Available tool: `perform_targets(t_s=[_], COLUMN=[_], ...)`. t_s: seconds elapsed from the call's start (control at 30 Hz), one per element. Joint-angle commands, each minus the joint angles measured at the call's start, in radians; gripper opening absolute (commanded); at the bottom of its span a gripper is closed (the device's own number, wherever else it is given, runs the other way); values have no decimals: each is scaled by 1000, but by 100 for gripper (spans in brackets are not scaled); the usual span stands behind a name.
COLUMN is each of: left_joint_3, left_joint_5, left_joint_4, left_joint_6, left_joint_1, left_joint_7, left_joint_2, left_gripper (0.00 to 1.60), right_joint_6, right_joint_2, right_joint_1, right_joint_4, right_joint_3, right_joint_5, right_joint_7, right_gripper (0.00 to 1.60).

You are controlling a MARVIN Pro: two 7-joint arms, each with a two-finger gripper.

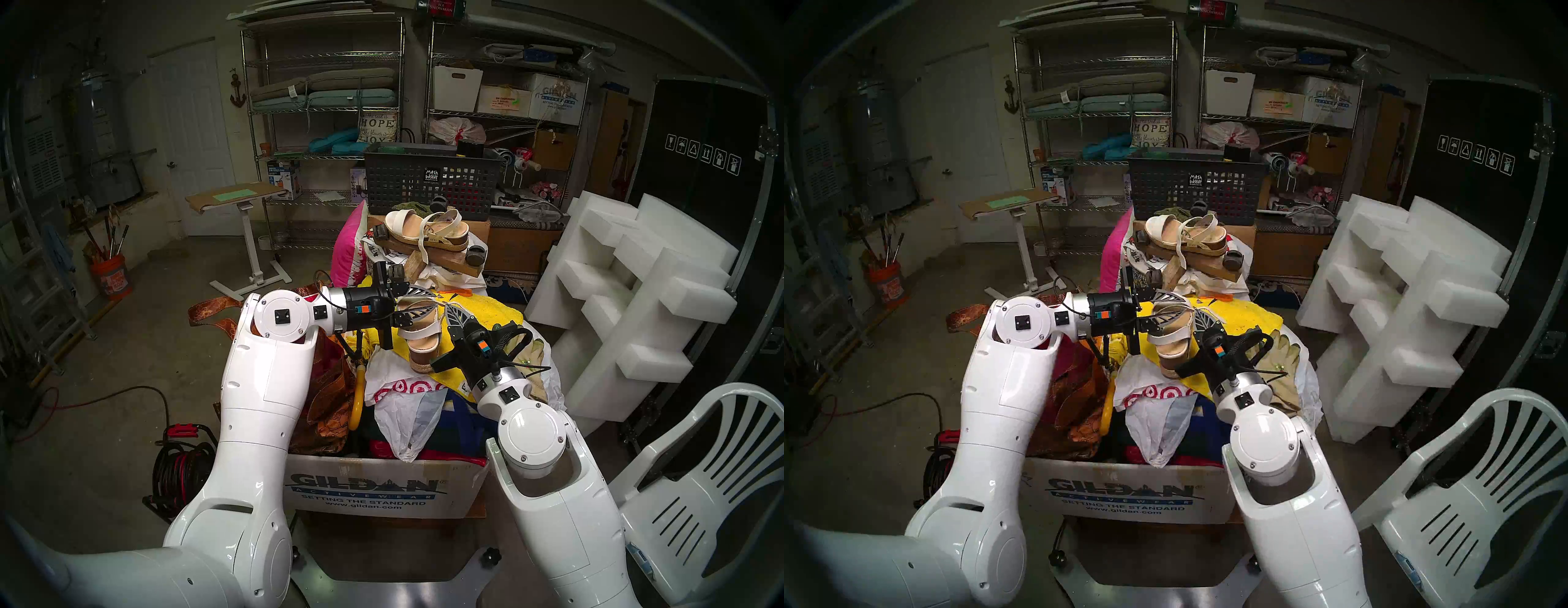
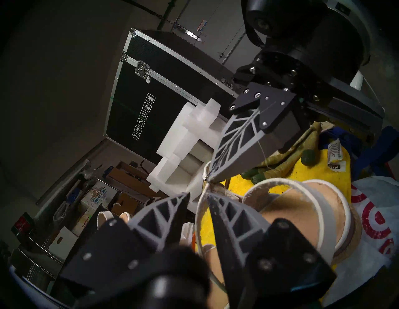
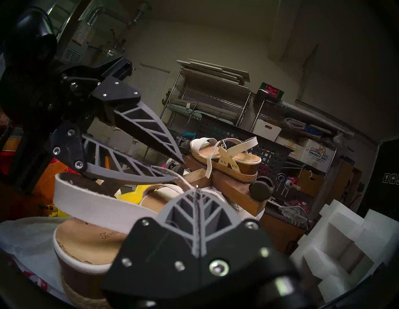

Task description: Unbuckle a shoe

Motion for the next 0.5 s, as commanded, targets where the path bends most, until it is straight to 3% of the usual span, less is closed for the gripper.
perform_targets(t_s=[0.0, 0.3, 0.37, 0.43, 0.47], left_joint_3=[2, 10, 14, 17, 17], left_joint_5=[-11, -12, -13, -16, -16], left_joint_4=[-6, -6, -12, -15, -16], left_joint_6=[-8, -8, -5, -4, -4], left_joint_1=[-6, -8, -3, -2, -1], left_joint_7=[-1, -2, -5, -8, -8], left_joint_2=[-2, -3, -1, 4, 5], left_gripper=[81, 88, 80, 35, 21], right_joint_6=[-5, -4, -7, -8, -7], right_joint_2=[-6, -4, -4, -4, -5], right_joint_1=[-12, -20, -21, -22, -22], right_joint_4=[-46, -54, -54, -53, -53], right_joint_3=[-10, -16, -17, -17, -17], right_joint_5=[-3, -8, -8, -9, -9], right_joint_7=[-7, -4, -4, -6, -7], right_gripper=[0, 0, 0, 0, 0])
